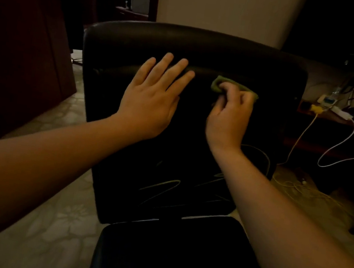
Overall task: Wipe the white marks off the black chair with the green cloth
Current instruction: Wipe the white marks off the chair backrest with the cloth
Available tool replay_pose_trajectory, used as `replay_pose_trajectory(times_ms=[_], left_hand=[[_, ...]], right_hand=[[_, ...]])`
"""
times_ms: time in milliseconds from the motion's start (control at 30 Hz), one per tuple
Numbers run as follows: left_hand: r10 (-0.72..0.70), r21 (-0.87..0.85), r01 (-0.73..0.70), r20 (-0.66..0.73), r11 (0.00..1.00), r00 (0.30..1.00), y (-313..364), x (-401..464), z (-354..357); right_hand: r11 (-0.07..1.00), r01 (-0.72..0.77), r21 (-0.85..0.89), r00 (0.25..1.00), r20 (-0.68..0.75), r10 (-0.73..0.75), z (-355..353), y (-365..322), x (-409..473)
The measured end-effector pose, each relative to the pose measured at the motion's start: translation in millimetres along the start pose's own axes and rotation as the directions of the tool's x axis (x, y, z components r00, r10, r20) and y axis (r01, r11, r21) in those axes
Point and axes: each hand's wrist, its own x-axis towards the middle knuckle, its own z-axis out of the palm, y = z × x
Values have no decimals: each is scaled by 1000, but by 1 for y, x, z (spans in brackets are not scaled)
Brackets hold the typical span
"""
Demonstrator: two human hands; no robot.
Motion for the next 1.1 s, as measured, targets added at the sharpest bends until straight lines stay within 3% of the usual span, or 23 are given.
replay_pose_trajectory(times_ms=[67,133,200,300,333,400,433,467,500,567,667,767,867,967,1033,1100], left_hand=[[15,35,-15,0,999,1000,-4,-18,4],[15,57,-15,2,998,1000,-6,-23,5],[10,77,-12,15,997,1000,-5,-22,6],[22,94,-23,13,995,1000,-5,-22,6],[29,96,-30,8,995,1000,-5,-23,6],[43,93,-43,8,995,999,-5,-28,5],[55,93,-57,15,994,998,-5,-33,6],[77,96,-79,25,992,997,-5,-39,8],[105,101,-109,40,989,994,-5,-46,11],[146,103,-153,74,983,987,-5,-59,15],[135,87,-141,71,986,988,-3,-74,20],[124,106,-132,81,986,989,3,-85,25],[116,118,-127,93,985,989,2,-86,28],[118,102,-126,80,987,990,5,-84,29],[121,106,-130,81,986,989,7,-84,29],[126,90,-131,60,987,990,7,-85,31]], right_hand=[[1000,15,5,998,56,-15,7,-9,-22],[981,72,180,981,163,-102,19,-16,-66],[950,206,234,926,268,-267,24,-21,-112],[923,234,304,829,433,-353,21,-18,-163],[899,290,327,792,445,-418,24,-14,-177],[809,478,342,623,518,-587,21,-6,-190],[789,519,329,559,568,-604,18,-3,-187],[795,521,309,541,601,-588,14,-2,-179],[823,471,318,568,605,-558,9,-3,-167],[855,481,195,697,506,-507,7,5,-139],[973,192,129,912,342,-226,10,5,-114],[976,137,169,946,269,-179,21,-8,-137],[902,323,287,834,364,-415,34,-7,-186],[811,482,333,647,488,-585,42,17,-227],[743,549,381,488,576,-656,40,36,-245],[745,557,366,447,624,-641,37,53,-248]])
